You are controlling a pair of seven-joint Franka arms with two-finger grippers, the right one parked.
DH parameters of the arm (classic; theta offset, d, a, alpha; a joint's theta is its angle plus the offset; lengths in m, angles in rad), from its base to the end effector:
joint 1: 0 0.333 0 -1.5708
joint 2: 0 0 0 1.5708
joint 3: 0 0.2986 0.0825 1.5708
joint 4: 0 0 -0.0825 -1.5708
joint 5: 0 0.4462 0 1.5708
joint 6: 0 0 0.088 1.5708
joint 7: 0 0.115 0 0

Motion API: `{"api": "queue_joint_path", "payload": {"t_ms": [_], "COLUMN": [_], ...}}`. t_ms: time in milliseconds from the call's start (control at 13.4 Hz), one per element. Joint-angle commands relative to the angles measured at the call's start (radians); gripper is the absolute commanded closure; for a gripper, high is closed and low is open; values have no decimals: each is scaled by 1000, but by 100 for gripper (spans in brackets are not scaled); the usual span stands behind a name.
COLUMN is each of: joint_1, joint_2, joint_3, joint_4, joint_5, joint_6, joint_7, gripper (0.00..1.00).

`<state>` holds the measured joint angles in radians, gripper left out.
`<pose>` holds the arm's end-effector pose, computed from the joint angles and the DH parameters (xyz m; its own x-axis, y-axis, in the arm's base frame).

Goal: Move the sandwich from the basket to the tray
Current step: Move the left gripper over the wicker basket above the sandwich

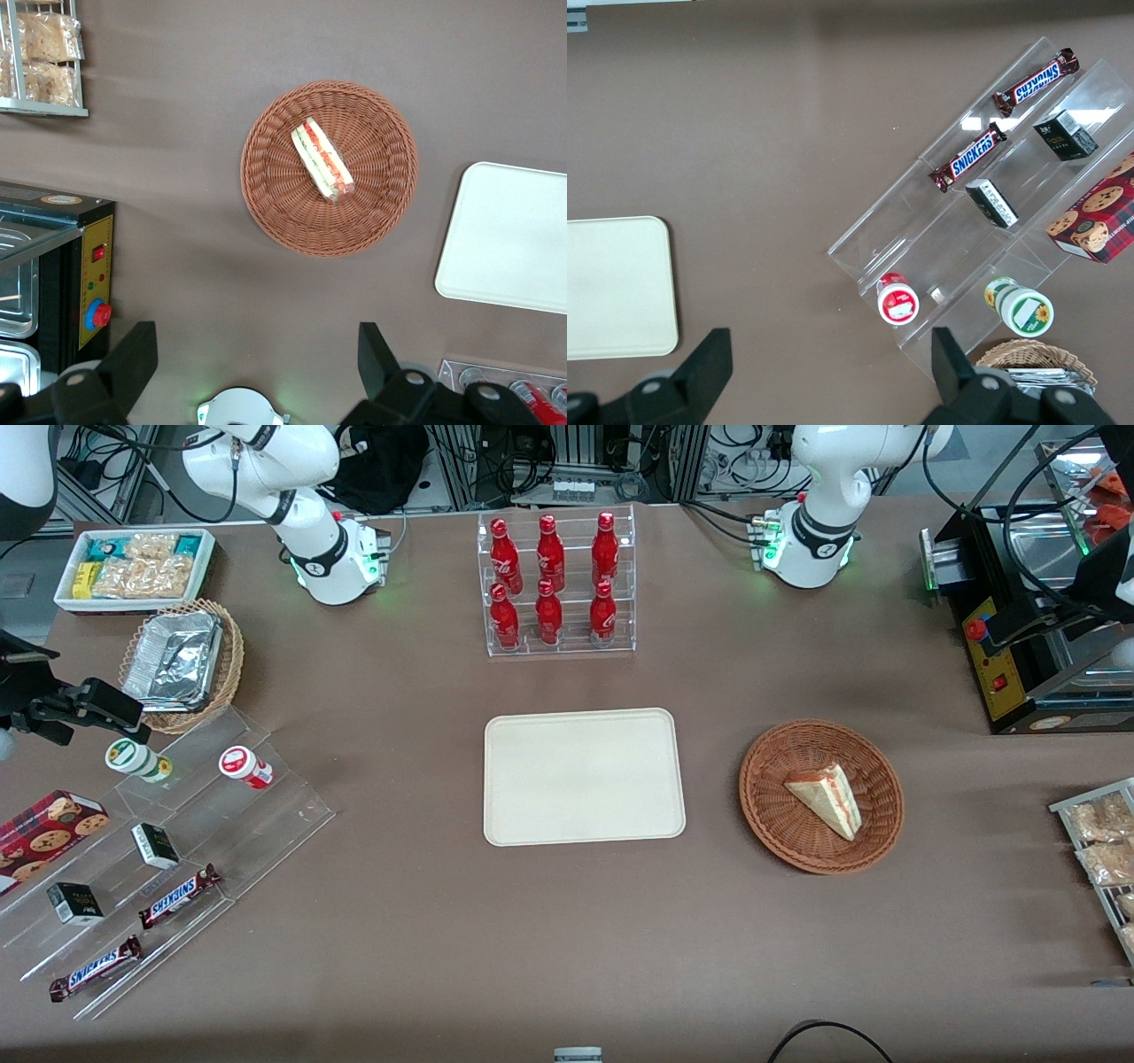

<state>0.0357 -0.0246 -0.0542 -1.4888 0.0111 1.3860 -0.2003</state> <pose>0.5887 -0.0099 0.6415 0.9803 0.1830 -0.0741 0.1814 -0.9830 -0.0277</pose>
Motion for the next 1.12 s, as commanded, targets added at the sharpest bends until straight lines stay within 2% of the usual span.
{"api": "queue_joint_path", "payload": {"t_ms": [0, 149, 373, 522, 746, 896, 1045], "joint_1": [10, 6, -14, -16, -33, -51, -82], "joint_2": [18, 32, 73, 122, 111, 106, 89], "joint_3": [-10, -10, -27, -29, -29, -29, -29], "joint_4": [24, 24, 10, -7, -186, -301, -439], "joint_5": [-10, -10, 50, 52, 52, 55, 64], "joint_6": [8, 16, 59, 100, 288, 433, 610], "joint_7": [7, 10, 3, -4, -83, -215, -432], "gripper": [0, 0, 0, 0, 0, 0, 0]}}
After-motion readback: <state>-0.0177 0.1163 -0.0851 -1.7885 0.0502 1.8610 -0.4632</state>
